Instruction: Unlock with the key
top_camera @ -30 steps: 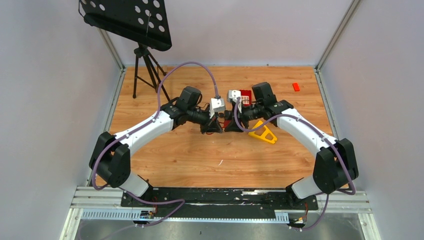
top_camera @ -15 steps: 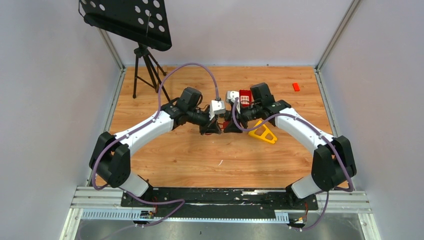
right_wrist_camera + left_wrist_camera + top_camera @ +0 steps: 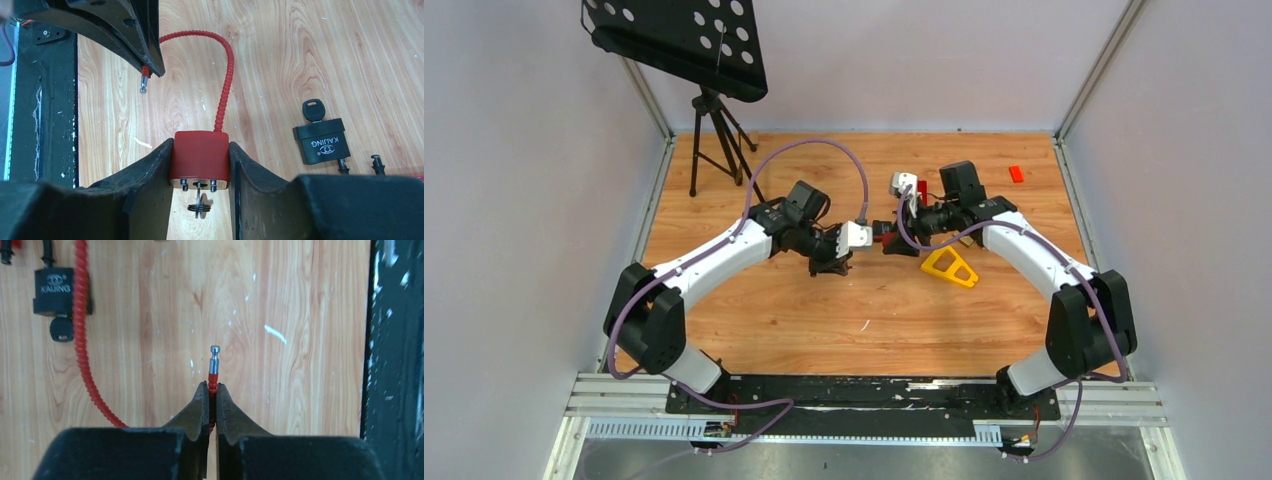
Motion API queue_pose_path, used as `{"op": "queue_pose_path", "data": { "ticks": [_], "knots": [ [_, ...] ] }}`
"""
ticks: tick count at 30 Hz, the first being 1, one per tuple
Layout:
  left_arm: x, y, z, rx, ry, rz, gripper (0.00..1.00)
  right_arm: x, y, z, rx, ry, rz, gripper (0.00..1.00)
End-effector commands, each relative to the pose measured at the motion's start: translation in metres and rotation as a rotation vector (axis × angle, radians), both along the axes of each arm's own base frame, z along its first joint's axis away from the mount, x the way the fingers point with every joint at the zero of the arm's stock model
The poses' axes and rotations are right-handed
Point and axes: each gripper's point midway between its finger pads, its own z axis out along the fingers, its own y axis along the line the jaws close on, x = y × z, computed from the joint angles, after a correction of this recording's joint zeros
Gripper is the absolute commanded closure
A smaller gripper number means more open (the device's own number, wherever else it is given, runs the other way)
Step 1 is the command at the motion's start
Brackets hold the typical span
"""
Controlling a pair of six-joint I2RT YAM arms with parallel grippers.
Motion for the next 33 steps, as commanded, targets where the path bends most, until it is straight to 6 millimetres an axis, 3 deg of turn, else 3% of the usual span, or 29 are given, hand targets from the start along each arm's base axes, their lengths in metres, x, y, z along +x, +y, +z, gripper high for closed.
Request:
{"op": "queue_pose_path", "data": {
  "ticks": [1, 6, 10, 15, 19, 23, 26, 33],
  "knots": [
    [-0.003, 0.038, -0.019, 0.197, -0.07, -0.093, 0.89, 0.006, 0.003, 0.009, 0.015, -0.065, -0.001, 1.0],
    [-0.009, 0.089, -0.062, 0.472, -0.065, -0.136, 0.74, 0.021, 0.0, -0.015, -0.02, -0.035, -0.081, 1.0],
    [-0.007, 0.118, -0.089, 0.616, -0.074, -0.1, 0.65, 0.031, -0.001, -0.033, -0.043, -0.011, -0.136, 1.0],
    [-0.006, 0.134, -0.097, 0.692, -0.084, -0.082, 0.44, 0.038, -0.005, -0.058, -0.079, 0.033, -0.198, 1.0],
    [-0.003, 0.142, -0.092, 0.7, -0.099, -0.054, 0.3, 0.038, -0.006, -0.077, -0.099, 0.083, -0.222, 1.0],
    [0.0, 0.149, -0.082, 0.675, -0.12, -0.011, 0.01, 0.04, -0.008, -0.091, -0.123, 0.125, -0.253, 1.0],
    [0.007, 0.15, -0.068, 0.619, -0.141, 0.05, 0.0, 0.045, -0.01, -0.097, -0.148, 0.14, -0.289, 1.0],
    [0.031, 0.14, -0.027, 0.476, -0.229, 0.249, 0.0, 0.041, -0.013, -0.127, -0.283, 0.271, -0.319, 0.79]
  ]
}}
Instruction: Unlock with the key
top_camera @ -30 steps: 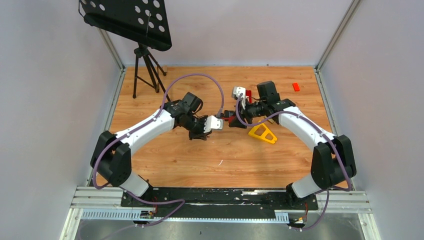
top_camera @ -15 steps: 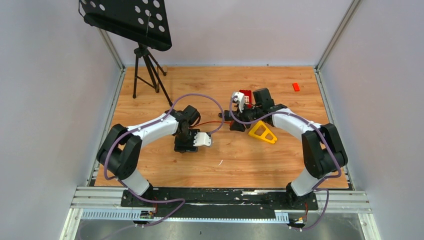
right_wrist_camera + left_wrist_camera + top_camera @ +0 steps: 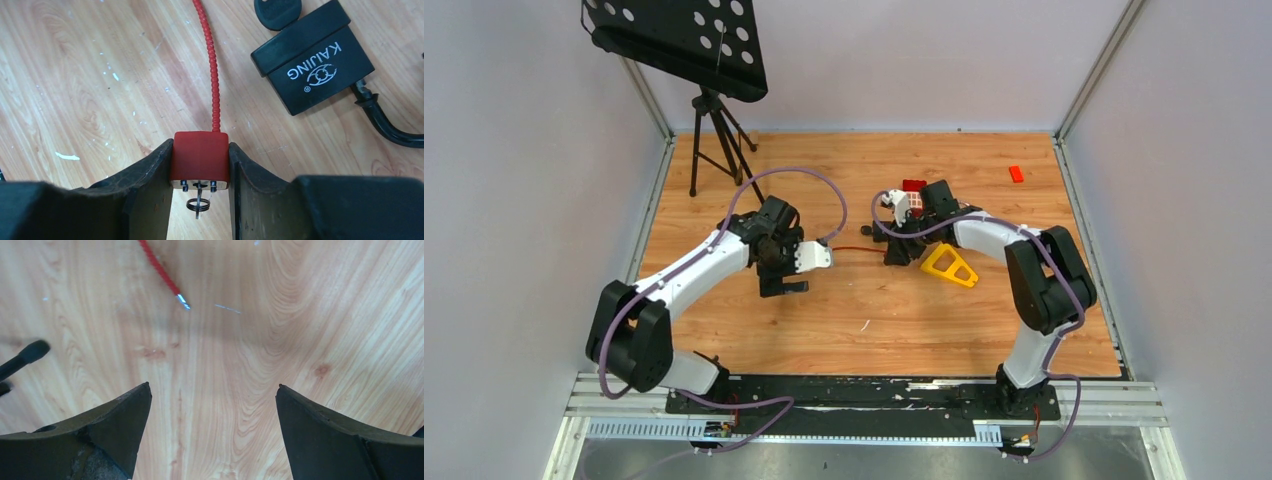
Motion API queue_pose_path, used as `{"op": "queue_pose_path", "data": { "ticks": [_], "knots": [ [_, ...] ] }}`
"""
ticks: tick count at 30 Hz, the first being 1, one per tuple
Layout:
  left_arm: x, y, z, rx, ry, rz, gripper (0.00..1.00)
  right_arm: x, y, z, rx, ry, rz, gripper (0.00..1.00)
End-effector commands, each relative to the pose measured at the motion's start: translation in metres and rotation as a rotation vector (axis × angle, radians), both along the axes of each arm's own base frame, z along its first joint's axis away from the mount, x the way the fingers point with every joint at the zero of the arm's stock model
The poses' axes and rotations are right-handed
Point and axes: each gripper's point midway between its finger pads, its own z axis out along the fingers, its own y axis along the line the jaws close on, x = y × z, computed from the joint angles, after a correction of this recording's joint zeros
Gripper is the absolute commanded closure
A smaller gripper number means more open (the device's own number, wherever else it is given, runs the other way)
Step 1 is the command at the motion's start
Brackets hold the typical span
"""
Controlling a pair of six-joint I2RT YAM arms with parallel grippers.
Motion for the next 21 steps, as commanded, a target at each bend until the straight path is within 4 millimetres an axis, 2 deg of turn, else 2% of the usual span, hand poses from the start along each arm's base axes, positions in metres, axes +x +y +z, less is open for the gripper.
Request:
{"op": "queue_pose_path", "data": {
  "ticks": [1, 6, 13, 15, 18, 20, 21],
  "knots": [
    [0.019, -0.017, 0.037, -0.138, -0.115, 0.093, 0.0, 0.001, 0.002, -0.009, -0.061, 0.071, -0.024, 0.72],
    [0.028, -0.025, 0.058, -0.214, -0.172, 0.153, 0.0, -0.005, 0.004, -0.021, -0.163, 0.064, 0.0, 0.53],
    [0.039, -0.024, 0.085, -0.327, -0.293, 0.274, 0.0, -0.003, -0.005, -0.016, -0.244, 0.025, -0.014, 0.25],
    [0.042, -0.021, 0.091, -0.367, -0.33, 0.314, 0.0, -0.002, -0.01, -0.004, -0.251, -0.015, -0.009, 0.2],
    [0.049, -0.011, 0.102, -0.444, -0.379, 0.406, 0.0, 0.004, -0.018, 0.034, -0.22, -0.114, -0.035, 0.13],
    [0.056, 0.001, 0.11, -0.488, -0.419, 0.474, 0.0, 0.009, -0.027, 0.06, -0.187, -0.176, -0.074, 0.02],
    [0.06, 0.008, 0.113, -0.508, -0.444, 0.511, 0.0, 0.011, -0.034, 0.074, -0.172, -0.213, -0.099, 0.0]
  ]
}}
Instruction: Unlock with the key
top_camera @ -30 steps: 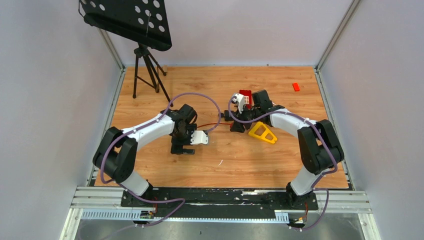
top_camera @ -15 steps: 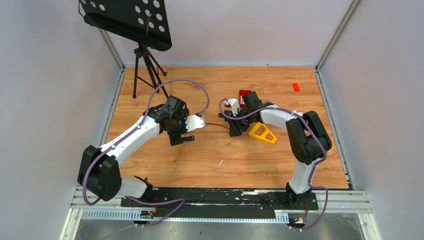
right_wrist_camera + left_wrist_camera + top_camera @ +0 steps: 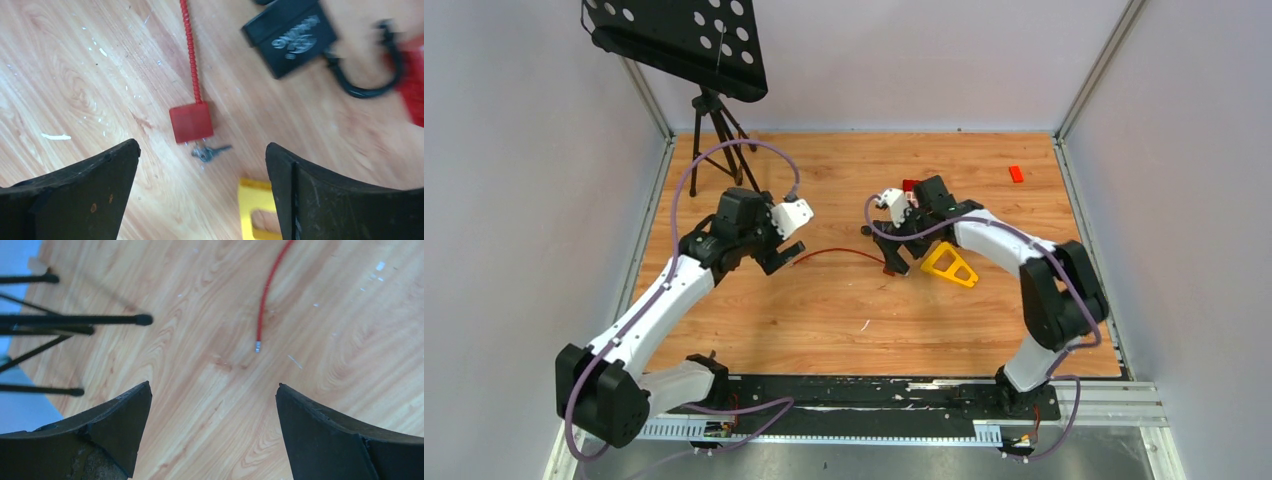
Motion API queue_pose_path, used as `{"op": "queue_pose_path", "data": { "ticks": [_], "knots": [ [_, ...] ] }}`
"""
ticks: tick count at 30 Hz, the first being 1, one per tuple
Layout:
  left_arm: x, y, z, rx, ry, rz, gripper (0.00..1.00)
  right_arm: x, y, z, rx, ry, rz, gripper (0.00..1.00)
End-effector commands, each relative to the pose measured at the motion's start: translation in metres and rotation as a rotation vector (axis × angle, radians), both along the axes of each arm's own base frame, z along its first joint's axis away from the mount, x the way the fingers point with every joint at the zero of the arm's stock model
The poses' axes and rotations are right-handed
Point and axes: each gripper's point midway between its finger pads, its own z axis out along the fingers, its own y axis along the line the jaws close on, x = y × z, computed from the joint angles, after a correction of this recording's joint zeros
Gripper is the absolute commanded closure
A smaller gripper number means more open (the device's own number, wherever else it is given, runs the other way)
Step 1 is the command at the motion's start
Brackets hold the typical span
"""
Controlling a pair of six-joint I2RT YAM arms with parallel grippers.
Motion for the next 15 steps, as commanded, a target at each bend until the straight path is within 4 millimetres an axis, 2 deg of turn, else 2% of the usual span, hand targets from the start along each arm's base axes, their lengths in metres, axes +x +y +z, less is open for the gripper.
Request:
{"op": "queue_pose_path", "data": {
  "ticks": [1, 5, 8, 10, 15],
  "knots": [
    [0.024, 0.021, 0.028, -0.174, -0.125, 0.19, 0.0, 0.021, -0.025, 0.083, 0.067, -0.249, -0.07, 0.0],
    [0.032, 0.053, 0.044, -0.316, -0.208, 0.348, 0.0, 0.031, -0.064, 0.137, 0.072, -0.452, -0.235, 0.0],
    [0.031, 0.069, 0.066, -0.425, -0.303, 0.405, 0.0, 0.027, -0.095, 0.169, 0.044, -0.588, -0.382, 0.0],
    [0.031, 0.078, 0.075, -0.465, -0.343, 0.451, 0.0, 0.017, -0.11, 0.177, 0.053, -0.646, -0.43, 0.0],
    [0.041, 0.092, 0.09, -0.53, -0.432, 0.529, 0.0, -0.003, -0.128, 0.207, 0.161, -0.805, -0.506, 0.0]
  ]
}}
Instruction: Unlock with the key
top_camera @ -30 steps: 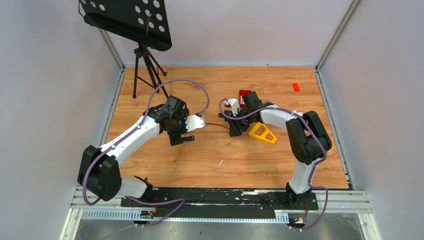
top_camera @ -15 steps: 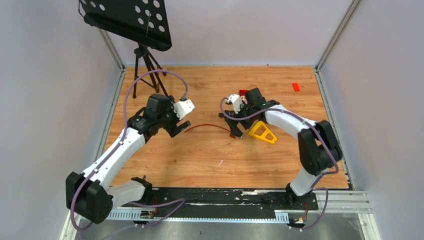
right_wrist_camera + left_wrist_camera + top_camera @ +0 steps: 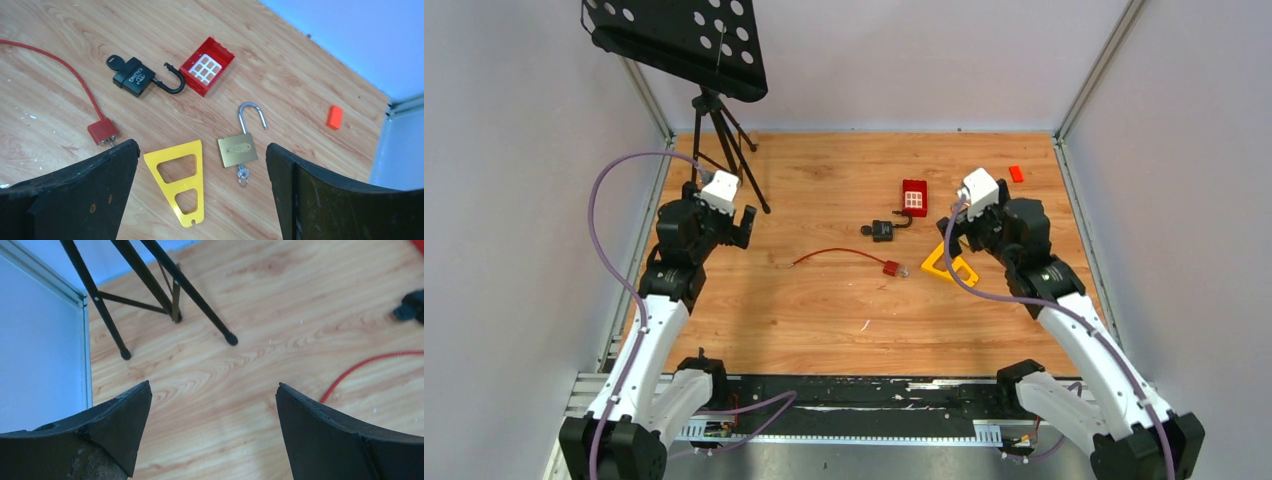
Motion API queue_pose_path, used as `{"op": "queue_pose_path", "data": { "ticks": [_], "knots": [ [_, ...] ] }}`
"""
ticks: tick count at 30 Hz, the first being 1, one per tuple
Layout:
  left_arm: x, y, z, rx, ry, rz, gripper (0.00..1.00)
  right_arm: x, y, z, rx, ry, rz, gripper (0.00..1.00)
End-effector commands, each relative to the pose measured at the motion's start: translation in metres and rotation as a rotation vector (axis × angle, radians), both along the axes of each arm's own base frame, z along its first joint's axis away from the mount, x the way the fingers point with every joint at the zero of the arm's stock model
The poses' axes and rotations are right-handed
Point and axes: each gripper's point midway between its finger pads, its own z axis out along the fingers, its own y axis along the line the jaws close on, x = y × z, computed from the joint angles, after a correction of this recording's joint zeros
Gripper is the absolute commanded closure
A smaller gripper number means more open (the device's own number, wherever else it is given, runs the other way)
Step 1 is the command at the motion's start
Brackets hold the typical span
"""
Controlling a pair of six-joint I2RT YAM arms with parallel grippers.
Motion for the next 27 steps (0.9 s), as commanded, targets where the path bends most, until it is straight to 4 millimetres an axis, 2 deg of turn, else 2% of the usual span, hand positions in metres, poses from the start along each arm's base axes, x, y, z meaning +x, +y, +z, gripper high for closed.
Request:
{"op": "queue_pose_path", "data": {
  "ticks": [1, 3, 8, 11, 15, 17, 21, 27],
  "knots": [
    [0.016, 0.009, 0.037, -0.133, -0.177, 0.092, 0.0, -0.005, -0.024, 0.027, 0.092, -0.154, -0.118, 0.0],
    [0.014, 0.011, 0.045, -0.165, -0.217, 0.113, 0.0, -0.005, -0.033, 0.033, 0.116, -0.184, -0.154, 0.0],
    [-0.003, -0.013, 0.059, -0.213, -0.203, -0.02, 0.0, -0.012, -0.037, 0.048, 0.115, -0.188, -0.16, 0.0],
    [-0.019, -0.025, 0.057, -0.214, -0.134, -0.09, 0.0, -0.022, -0.039, 0.061, 0.13, -0.246, -0.157, 0.0],
    [-0.028, -0.011, 0.061, -0.15, -0.215, -0.045, 0.0, -0.026, -0.047, 0.072, 0.125, -0.283, -0.183, 0.0],
    [-0.026, -0.009, 0.056, -0.137, -0.185, -0.036, 0.0, -0.026, -0.051, 0.073, 0.111, -0.298, -0.204, 0.0],
    [-0.028, -0.021, 0.051, -0.143, -0.165, -0.105, 0.0, -0.024, -0.054, 0.069, 0.097, -0.303, -0.22, 0.0],
    [-0.026, -0.021, 0.047, -0.145, -0.148, -0.104, 0.0, -0.021, -0.053, 0.066, 0.091, -0.29, -0.221, 0.0]
  ]
}}
